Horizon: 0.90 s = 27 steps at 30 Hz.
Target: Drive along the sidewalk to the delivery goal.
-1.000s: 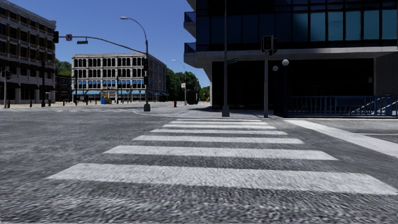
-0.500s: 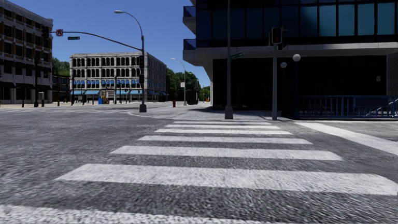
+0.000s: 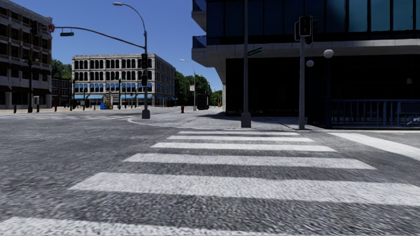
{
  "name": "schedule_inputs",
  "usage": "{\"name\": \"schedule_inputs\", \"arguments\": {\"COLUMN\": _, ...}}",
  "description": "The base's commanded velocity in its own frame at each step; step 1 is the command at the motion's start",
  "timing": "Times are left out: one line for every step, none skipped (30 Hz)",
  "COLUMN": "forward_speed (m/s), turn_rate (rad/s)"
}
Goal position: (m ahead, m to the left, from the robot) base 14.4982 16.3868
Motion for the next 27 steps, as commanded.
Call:
{"name": "schedule_inputs", "arguments": {"forward_speed": 2.00, "turn_rate": 0.00}}
{"name": "schedule_inputs", "arguments": {"forward_speed": 2.00, "turn_rate": 0.00}}
{"name": "schedule_inputs", "arguments": {"forward_speed": 2.00, "turn_rate": 0.00}}
{"name": "schedule_inputs", "arguments": {"forward_speed": 2.00, "turn_rate": 0.00}}
{"name": "schedule_inputs", "arguments": {"forward_speed": 2.00, "turn_rate": 0.00}}
{"name": "schedule_inputs", "arguments": {"forward_speed": 2.00, "turn_rate": 0.00}}
{"name": "schedule_inputs", "arguments": {"forward_speed": 2.00, "turn_rate": 0.00}}
{"name": "schedule_inputs", "arguments": {"forward_speed": 2.00, "turn_rate": 0.00}}
{"name": "schedule_inputs", "arguments": {"forward_speed": 2.00, "turn_rate": 0.00}}
{"name": "schedule_inputs", "arguments": {"forward_speed": 2.00, "turn_rate": 0.00}}
{"name": "schedule_inputs", "arguments": {"forward_speed": 2.00, "turn_rate": 0.00}}
{"name": "schedule_inputs", "arguments": {"forward_speed": 2.00, "turn_rate": 0.00}}
{"name": "schedule_inputs", "arguments": {"forward_speed": 2.00, "turn_rate": 0.00}}
{"name": "schedule_inputs", "arguments": {"forward_speed": 2.00, "turn_rate": 0.00}}
{"name": "schedule_inputs", "arguments": {"forward_speed": 2.00, "turn_rate": 0.00}}
{"name": "schedule_inputs", "arguments": {"forward_speed": 2.00, "turn_rate": 0.00}}
{"name": "schedule_inputs", "arguments": {"forward_speed": 2.00, "turn_rate": 0.00}}
{"name": "schedule_inputs", "arguments": {"forward_speed": 2.00, "turn_rate": 0.00}}
{"name": "schedule_inputs", "arguments": {"forward_speed": 2.00, "turn_rate": 0.00}}
{"name": "schedule_inputs", "arguments": {"forward_speed": 2.00, "turn_rate": 0.00}}
{"name": "schedule_inputs", "arguments": {"forward_speed": 2.00, "turn_rate": 0.00}}
{"name": "schedule_inputs", "arguments": {"forward_speed": 2.00, "turn_rate": 0.00}}
{"name": "schedule_inputs", "arguments": {"forward_speed": 2.00, "turn_rate": 0.00}}
{"name": "schedule_inputs", "arguments": {"forward_speed": 2.00, "turn_rate": 0.00}}
{"name": "schedule_inputs", "arguments": {"forward_speed": 2.00, "turn_rate": 0.00}}
{"name": "schedule_inputs", "arguments": {"forward_speed": 2.00, "turn_rate": 0.00}}
{"name": "schedule_inputs", "arguments": {"forward_speed": 2.00, "turn_rate": 0.00}}
